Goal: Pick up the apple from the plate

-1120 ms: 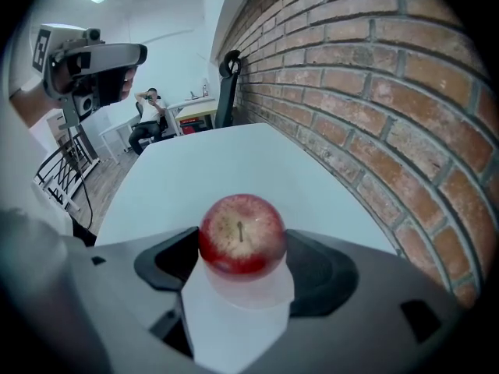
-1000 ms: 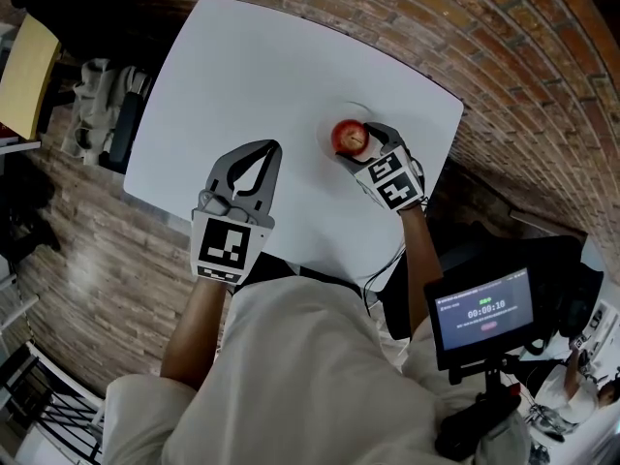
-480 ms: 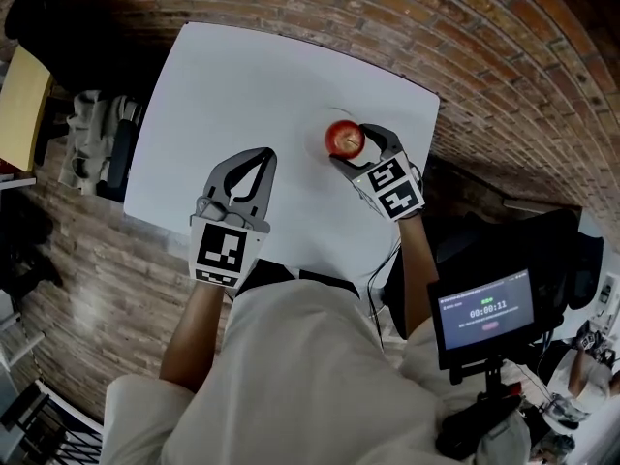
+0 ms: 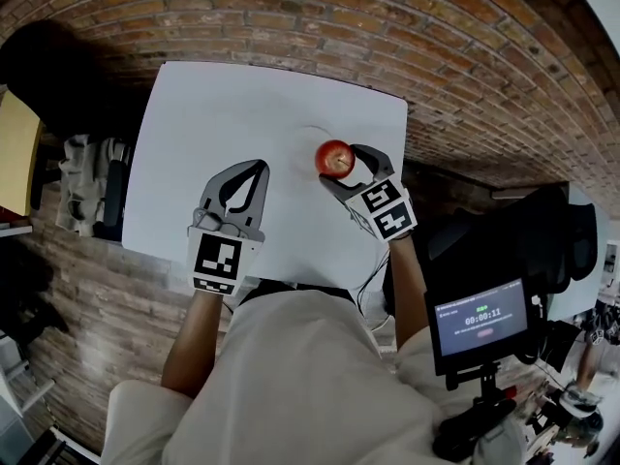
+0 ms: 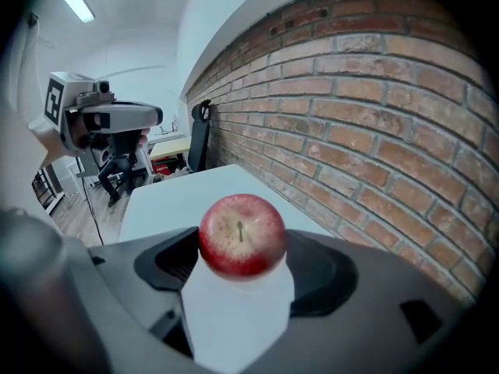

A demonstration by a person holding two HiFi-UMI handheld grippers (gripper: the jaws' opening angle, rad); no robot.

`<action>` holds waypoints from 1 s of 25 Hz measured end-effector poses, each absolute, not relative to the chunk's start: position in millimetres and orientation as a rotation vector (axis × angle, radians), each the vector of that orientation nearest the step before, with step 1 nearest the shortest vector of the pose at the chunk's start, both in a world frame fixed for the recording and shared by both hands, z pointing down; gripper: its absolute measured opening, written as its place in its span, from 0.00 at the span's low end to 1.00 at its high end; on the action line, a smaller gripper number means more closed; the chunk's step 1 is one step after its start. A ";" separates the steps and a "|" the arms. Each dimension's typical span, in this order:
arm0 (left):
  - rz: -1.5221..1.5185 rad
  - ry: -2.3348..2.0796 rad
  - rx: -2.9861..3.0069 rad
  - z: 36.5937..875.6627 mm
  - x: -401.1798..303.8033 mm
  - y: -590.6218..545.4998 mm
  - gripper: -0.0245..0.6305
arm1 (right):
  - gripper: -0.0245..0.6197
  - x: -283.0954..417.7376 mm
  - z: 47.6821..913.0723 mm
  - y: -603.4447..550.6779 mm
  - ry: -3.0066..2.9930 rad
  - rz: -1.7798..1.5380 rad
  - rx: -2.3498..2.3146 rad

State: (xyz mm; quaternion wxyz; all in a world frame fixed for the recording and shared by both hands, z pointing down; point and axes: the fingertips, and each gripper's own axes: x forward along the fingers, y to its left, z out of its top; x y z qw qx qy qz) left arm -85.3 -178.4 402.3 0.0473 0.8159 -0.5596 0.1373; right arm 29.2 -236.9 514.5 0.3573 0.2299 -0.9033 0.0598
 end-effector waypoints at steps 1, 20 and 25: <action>0.416 -1.704 2.499 399.7 -83.1 -178.1 0.05 | 0.59 31.2 510.0 -234.9 -2.339 0.158 0.605; 0.353 -1.670 2.664 354.5 -52.5 -193.3 0.05 | 0.59 62.9 420.2 -223.5 -2.459 0.062 0.826; 0.333 -1.650 2.716 337.3 -44.3 -187.9 0.05 | 0.59 64.7 388.2 -208.8 -2.519 0.055 0.875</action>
